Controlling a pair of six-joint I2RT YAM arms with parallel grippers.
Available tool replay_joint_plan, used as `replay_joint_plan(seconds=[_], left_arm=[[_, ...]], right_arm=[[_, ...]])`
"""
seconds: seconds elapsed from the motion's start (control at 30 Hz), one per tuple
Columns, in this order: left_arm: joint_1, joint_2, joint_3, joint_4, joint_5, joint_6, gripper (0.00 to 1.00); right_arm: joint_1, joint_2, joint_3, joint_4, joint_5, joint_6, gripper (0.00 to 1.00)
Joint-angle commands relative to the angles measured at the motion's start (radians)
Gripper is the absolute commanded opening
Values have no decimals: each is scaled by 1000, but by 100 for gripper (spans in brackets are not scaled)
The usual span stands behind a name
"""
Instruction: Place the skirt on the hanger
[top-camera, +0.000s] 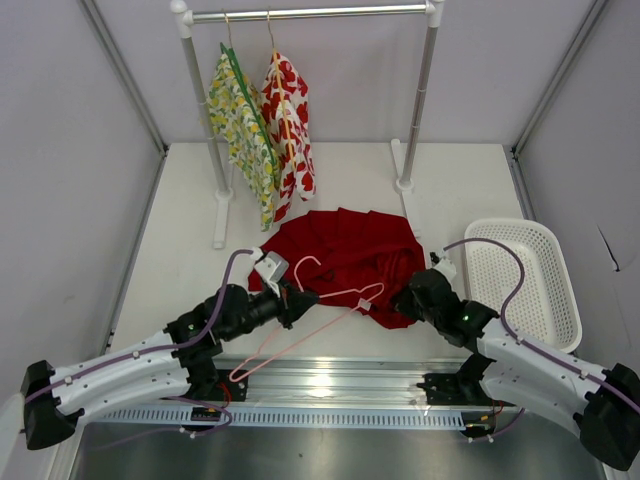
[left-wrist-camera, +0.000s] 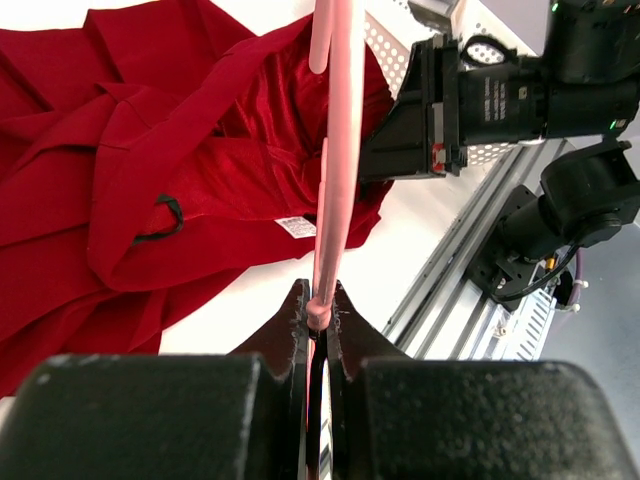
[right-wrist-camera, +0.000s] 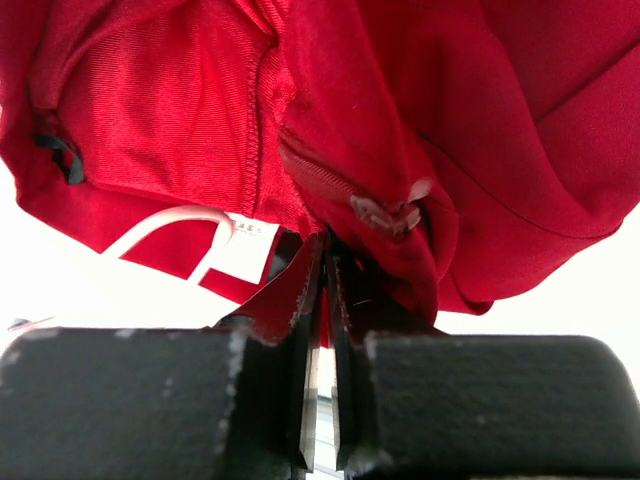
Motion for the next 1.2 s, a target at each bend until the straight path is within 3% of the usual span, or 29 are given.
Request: replay_joint_plan(seconds=[0.0,0.53,1.17], left_arm=[[5,2,-21,102,23,5,0],[5,40,-82,273,62,43,0],[5,83,-119,390,134,69,0]], right_arm=[[-12,-34,81,-29,21,-14,5],[-118,-103,135,-101,-72,-42,0],[-237,-121,153,-64,-230,-19,0]])
